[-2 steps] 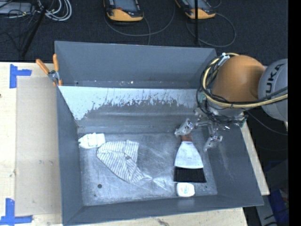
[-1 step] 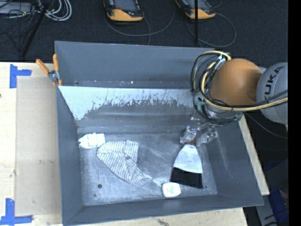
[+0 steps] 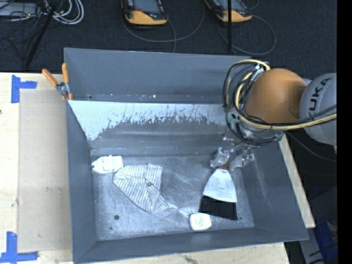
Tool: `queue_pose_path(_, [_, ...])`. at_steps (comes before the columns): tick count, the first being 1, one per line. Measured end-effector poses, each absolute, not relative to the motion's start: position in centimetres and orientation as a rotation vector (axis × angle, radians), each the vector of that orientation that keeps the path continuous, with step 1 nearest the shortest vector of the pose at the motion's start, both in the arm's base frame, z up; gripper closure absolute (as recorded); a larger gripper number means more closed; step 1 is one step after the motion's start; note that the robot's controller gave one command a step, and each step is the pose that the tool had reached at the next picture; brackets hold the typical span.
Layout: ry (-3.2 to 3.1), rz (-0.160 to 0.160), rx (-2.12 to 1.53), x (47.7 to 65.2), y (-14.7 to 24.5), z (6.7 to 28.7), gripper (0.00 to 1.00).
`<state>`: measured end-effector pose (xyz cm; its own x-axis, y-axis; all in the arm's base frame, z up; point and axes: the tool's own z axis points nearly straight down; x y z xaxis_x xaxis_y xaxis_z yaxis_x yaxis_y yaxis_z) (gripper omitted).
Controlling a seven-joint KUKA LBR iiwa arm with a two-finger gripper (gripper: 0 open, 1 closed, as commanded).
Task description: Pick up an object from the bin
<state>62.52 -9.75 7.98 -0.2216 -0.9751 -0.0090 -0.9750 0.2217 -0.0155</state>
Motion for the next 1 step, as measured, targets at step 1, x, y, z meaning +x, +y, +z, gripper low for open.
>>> queue_pose_path(1, [2.458,0.001,-1.949,62.59,-9.63,8.26,1.00])
